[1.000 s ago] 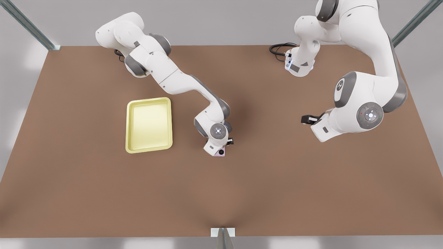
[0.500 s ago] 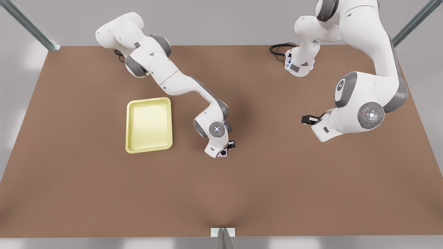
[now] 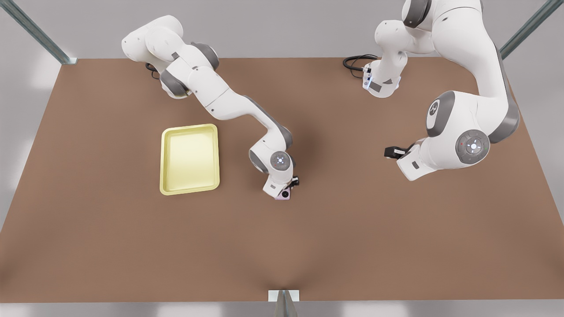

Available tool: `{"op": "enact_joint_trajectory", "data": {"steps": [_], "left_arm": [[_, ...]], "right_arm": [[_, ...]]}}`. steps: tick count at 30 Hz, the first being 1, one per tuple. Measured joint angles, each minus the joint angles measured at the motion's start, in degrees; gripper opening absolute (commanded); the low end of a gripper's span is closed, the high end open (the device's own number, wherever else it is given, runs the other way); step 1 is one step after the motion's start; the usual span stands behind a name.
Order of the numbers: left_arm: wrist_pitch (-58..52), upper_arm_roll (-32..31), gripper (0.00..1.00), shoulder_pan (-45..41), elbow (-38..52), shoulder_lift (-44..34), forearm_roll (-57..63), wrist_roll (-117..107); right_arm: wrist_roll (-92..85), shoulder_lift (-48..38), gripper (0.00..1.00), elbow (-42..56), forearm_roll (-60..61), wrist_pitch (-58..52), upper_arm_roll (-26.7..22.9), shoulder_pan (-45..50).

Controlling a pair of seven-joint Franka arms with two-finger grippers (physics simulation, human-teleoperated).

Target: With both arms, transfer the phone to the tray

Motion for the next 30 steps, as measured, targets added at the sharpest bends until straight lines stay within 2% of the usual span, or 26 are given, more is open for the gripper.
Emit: {"op": "enact_joint_trajectory", "data": {"steps": [4, 8, 12, 17, 19, 22, 26, 27, 30], "left_arm": [[0.01, 0.0, 1.0, 0.01, 0.0, -0.01, -0.01, 0.04], [0.03, 0.0, 1.0, 0.0, 0.0, 0.02, -0.02, 0.07], [0.2, 0.0, 1.0, 0.01, 0.0, 0.02, 0.01, 0.09], [0.3, 0.0, 1.0, 0.01, 0.0, 0.05, 0.02, 0.12], [0.32, 0.0, 1.0, 0.01, 0.0, 0.05, 0.01, 0.13], [0.34, 0.0, 1.0, 0.01, 0.0, 0.05, 0.02, 0.14], [0.36, 0.0, 1.0, 0.01, 0.0, 0.04, 0.02, 0.14], [0.36, 0.0, 1.0, 0.01, 0.0, -0.01, 0.02, 0.12], [0.18, -0.32, 1.0, 0.04, 2.74, -0.6, -0.03, 0.03]], "right_arm": [[0.04, -0.55, 0.8, 0.35, 0.19, 0.02, -0.14, -0.31], [-0.58, -7.34, 0.82, -0.75, 0.12, -1.72, -0.14, -5.08], [-3.24, -20.42, 0.79, -15.59, 0.17, -3.62, 0.0, -14.29], [-10.15, -38.15, 0.79, -42.68, 0.28, 0.35, 0.05, -30.69], [-13.51, -45.41, 0.79, -54.43, 0.44, 3.39, 0.03, -34.48], [-18.26, -53.0, 0.79, -66.2, 0.93, 7.24, -0.03, -36.12], [-23.86, -52.56, 0.83, -71.35, 4.44, 11.89, 0.1, -35.36], [-25.01, -51.69, 1.0, -71.83, 4.86, 13.03, 0.14, -35.16], [-28.04, -50.54, 1.0, -71.89, 5.6, 15.36, 0.28, -35.15]]}}
